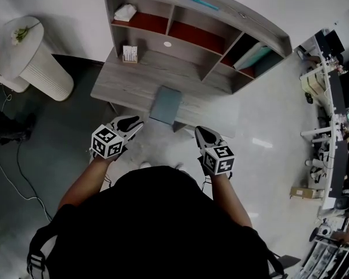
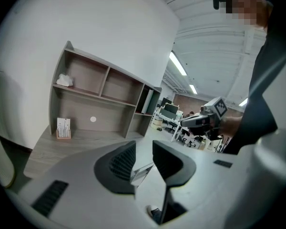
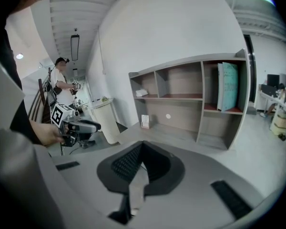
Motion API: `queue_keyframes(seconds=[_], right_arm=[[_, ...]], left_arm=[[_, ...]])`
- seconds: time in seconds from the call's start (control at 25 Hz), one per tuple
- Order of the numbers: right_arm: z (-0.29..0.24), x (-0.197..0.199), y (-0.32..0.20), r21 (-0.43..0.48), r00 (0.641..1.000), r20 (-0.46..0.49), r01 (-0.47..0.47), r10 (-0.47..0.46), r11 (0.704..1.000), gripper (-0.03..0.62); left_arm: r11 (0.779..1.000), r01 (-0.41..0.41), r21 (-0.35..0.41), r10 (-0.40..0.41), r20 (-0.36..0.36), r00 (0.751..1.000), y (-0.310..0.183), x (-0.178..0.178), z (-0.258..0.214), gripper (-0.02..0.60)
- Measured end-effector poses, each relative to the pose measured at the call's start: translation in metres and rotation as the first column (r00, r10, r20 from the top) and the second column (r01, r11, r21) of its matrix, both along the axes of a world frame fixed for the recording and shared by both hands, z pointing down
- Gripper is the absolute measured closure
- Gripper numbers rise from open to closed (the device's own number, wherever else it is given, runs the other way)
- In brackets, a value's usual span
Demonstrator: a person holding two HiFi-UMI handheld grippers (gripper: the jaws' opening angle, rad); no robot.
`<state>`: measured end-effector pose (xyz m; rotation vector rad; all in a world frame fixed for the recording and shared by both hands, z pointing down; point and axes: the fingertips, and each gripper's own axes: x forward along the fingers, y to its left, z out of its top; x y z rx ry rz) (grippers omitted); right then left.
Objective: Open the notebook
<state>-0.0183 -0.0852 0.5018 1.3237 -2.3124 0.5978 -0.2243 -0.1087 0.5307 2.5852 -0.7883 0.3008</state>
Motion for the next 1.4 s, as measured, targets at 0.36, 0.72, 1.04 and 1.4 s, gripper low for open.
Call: queue_keyframes(seconds=[0.36,0.72,1.04,1.4], right_arm=[[0.006,0.015,-0.011,-0.007,1.000,0.023,-0.003,0.003,1.000,0.594],[0.010,0.041,-0.037,-0.004,0.998,0.037,0.048,-0.048,0.999,0.594],[0.022,0.069,-0.051,-0.043,0.996,0.050,0.075,-0.073,0.996,0.594],[0.041,0.093,-0.067,-0.082,0.994,0.056,0.094,-0.090,0.992,0.594]], left_arm=[[1.000,-0.023,-0.005,0.023,0.041,0.999,-0.007,0.022,0.007,0.468],[0.999,0.048,0.016,-0.049,0.074,0.996,-0.032,0.037,0.002,0.467],[0.996,0.087,-0.024,-0.082,0.143,0.986,-0.048,0.055,0.030,0.468],[0.993,0.111,-0.044,-0.102,0.166,0.981,-0.064,0.082,0.046,0.468]])
